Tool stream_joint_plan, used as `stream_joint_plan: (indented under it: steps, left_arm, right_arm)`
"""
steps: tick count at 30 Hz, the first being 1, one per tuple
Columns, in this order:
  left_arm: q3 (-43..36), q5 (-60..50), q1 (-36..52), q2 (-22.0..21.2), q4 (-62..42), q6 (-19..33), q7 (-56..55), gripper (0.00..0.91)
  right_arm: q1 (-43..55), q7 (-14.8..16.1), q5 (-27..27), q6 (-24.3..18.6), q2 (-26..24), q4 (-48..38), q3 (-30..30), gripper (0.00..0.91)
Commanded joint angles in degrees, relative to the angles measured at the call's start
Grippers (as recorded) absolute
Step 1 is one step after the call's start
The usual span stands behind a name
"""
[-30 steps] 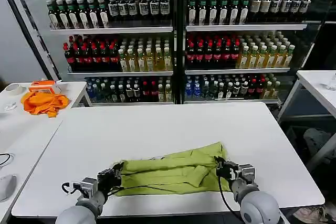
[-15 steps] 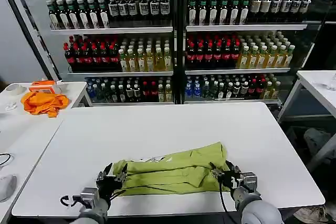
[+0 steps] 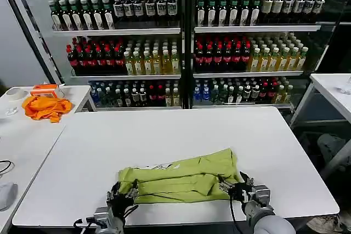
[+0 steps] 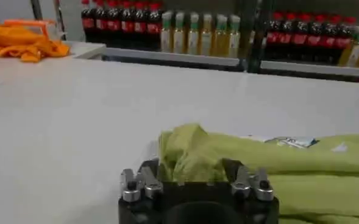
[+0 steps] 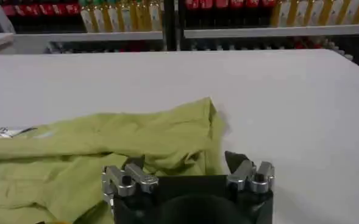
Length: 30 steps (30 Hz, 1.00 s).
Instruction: Fold and organize the clothes.
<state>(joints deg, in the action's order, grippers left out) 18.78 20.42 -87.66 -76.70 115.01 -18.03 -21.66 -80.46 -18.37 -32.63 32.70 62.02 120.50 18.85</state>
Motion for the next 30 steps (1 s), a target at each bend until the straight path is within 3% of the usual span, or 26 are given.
stream_joint_plan:
  steps: [1, 8, 12, 17, 24, 27, 30]
  left_arm:
    - [-0.52, 0.31, -0.6, -3.19, -2.22, 4.35, -0.51, 0.02]
    - [1.07, 3.86, -0.82, -3.32, -0.96, 6.82, 0.82, 0.02]
    - [6.81, 7.71, -1.76, -1.98, 2.82, 6.59, 1.24, 0.02]
    - [19.03, 15.55, -3.16, 2.93, 7.21, 5.55, 1.89, 0.03]
    - [36.46, 25.81, -3.66, 13.48, 7.22, 1.96, 2.62, 0.02]
    - [38.3, 32.84, -3.24, 14.3, 7.86, -0.14, 2.6, 0.02]
    - [34.52, 40.3, -3.0, 12.95, 12.71, -1.53, 3.03, 0.02]
  right_arm:
    - [-0.68, -0.08, 0.23, -0.07, 0.21, 0.33, 0.2, 0.907]
    - [-0.34, -0.39, 0.15, -0.08, 0.36, 0.19, 0.2, 0.907]
    - [0.0, -0.55, 0.05, -0.07, 0.4, 0.25, 0.31, 0.907]
    - [0.57, -0.59, -0.24, -0.05, 0.17, 0.04, 0.27, 0.907]
    - [1.83, -0.62, -0.66, -0.01, 0.0, -0.48, 0.08, 0.907]
    - [2.08, -0.69, -0.73, 0.03, 0.1, -0.49, 0.06, 0.907]
    - [2.0, -0.75, -0.74, 0.1, -0.03, -0.38, 0.02, 0.907]
